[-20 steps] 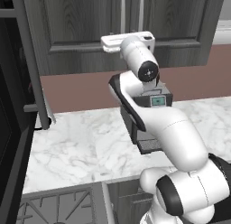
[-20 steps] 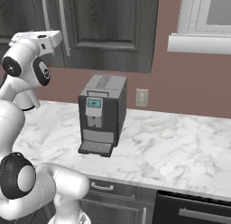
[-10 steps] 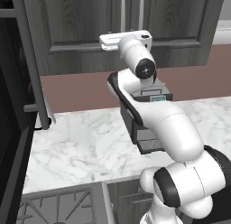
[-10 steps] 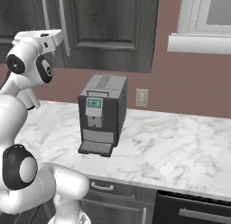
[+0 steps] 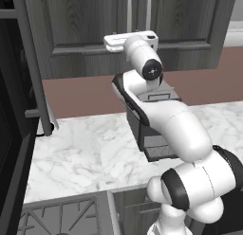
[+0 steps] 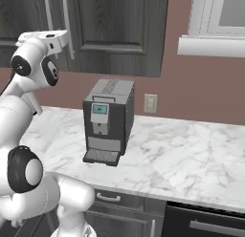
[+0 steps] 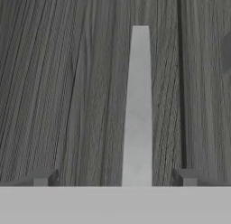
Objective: Get the candle and the liquor from the cabinet and move them to the dining counter.
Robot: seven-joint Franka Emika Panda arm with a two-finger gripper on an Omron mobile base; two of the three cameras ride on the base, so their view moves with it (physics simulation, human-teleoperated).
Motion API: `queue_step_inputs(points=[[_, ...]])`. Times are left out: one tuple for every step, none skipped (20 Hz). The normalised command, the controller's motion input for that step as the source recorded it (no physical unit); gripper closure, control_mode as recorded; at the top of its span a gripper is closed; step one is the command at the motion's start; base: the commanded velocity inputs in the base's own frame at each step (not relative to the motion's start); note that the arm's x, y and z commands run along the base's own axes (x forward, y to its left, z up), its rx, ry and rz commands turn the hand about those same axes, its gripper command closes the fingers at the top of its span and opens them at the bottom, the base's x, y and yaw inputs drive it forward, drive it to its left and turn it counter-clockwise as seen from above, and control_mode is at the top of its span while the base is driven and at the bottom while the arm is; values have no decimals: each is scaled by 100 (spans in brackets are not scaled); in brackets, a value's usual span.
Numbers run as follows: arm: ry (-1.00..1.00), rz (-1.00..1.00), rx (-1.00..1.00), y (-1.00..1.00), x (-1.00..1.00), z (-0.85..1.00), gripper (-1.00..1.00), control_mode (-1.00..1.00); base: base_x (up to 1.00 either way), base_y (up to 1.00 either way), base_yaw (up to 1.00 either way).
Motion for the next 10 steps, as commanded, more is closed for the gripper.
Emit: queue_step_inputs(points=[[0, 0, 0, 0, 26, 0, -100, -100, 0, 0, 0], [0, 0, 0, 0, 25, 0, -100, -100, 0, 0, 0], [0, 0, 0, 0, 24, 0, 100, -100, 0, 0, 0], [0, 0, 0, 0, 19, 0, 100, -100, 0, 0, 0], [0, 1, 0, 0, 6, 0, 100, -100, 0, 0, 0], [0, 0, 0, 0, 0, 0, 100, -100, 0, 0, 0], [0, 0, 0, 0, 0, 0, 100, -100, 0, 0, 0], [0, 0, 0, 0, 0, 0, 100, -100, 0, 0, 0], [0, 0, 0, 0, 0, 0, 100, -100, 0, 0, 0], [0, 0, 0, 0, 0, 0, 100, -100, 0, 0, 0]])
